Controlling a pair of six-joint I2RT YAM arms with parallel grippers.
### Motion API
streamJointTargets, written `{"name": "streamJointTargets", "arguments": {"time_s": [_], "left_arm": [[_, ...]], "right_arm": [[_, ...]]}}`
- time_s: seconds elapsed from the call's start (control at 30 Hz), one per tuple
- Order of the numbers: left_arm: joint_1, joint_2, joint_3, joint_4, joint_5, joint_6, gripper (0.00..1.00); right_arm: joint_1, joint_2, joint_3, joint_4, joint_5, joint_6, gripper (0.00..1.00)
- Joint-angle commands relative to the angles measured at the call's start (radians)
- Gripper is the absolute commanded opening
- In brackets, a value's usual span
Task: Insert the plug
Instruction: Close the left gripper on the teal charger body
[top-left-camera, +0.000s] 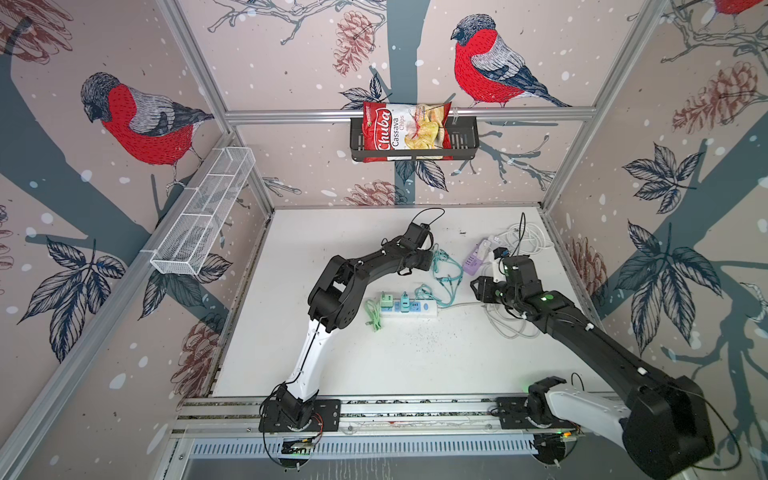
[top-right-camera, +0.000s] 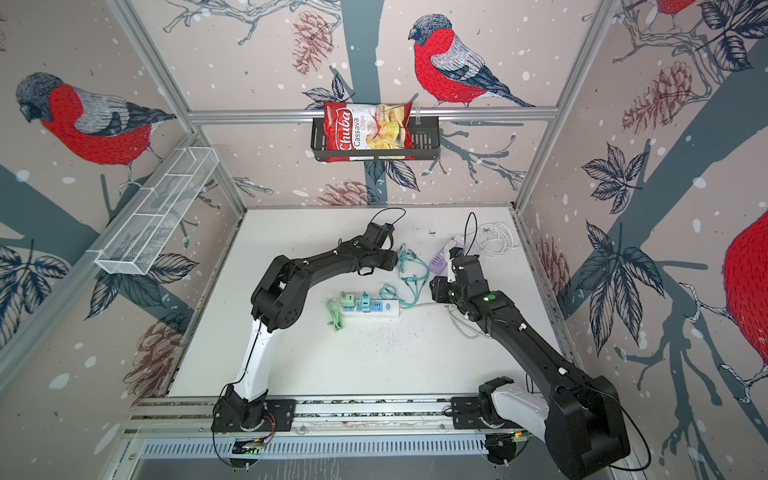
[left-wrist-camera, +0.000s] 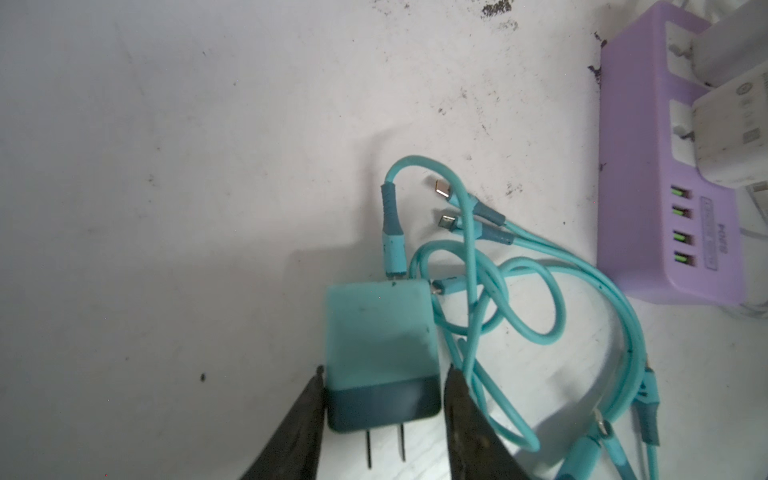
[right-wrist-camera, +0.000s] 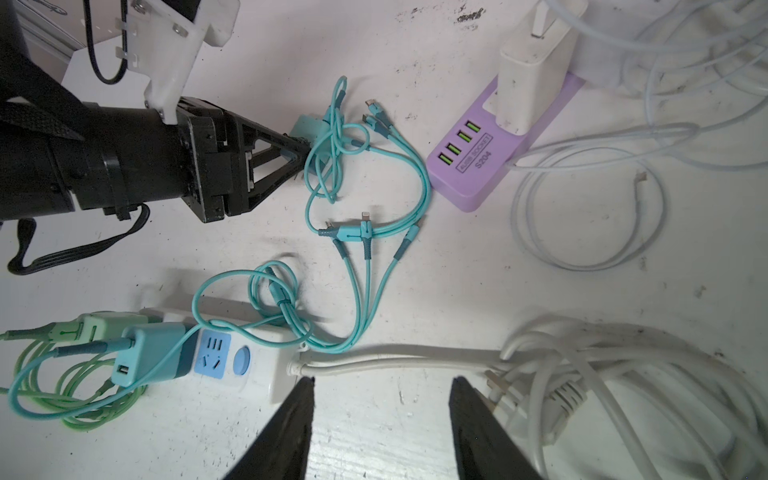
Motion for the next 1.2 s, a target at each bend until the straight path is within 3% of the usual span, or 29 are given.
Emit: {"name": "streamJointTargets", "arguments": {"time_s": [0.0,0.33,1.17], "left_arm": [[-0.004,0.008,0.008,-0.021,0.001,-0.006,0.47],[-0.009,0.035,0.041,-0.035,-0.001,0.058,0.46],[-0.009,0.069,0.078,-0.026,-0.032,0.084,0.51]], "right_arm": [[0.000,-0.005,0.000,0.012,-0.009,-0.014,0.54],[-0.002,-0.008,0.000,0.010,-0.012,-0.014,0.54],[-0.002,-0.007,0.007,-0.001,-0.020,-0.014,0.55]]}}
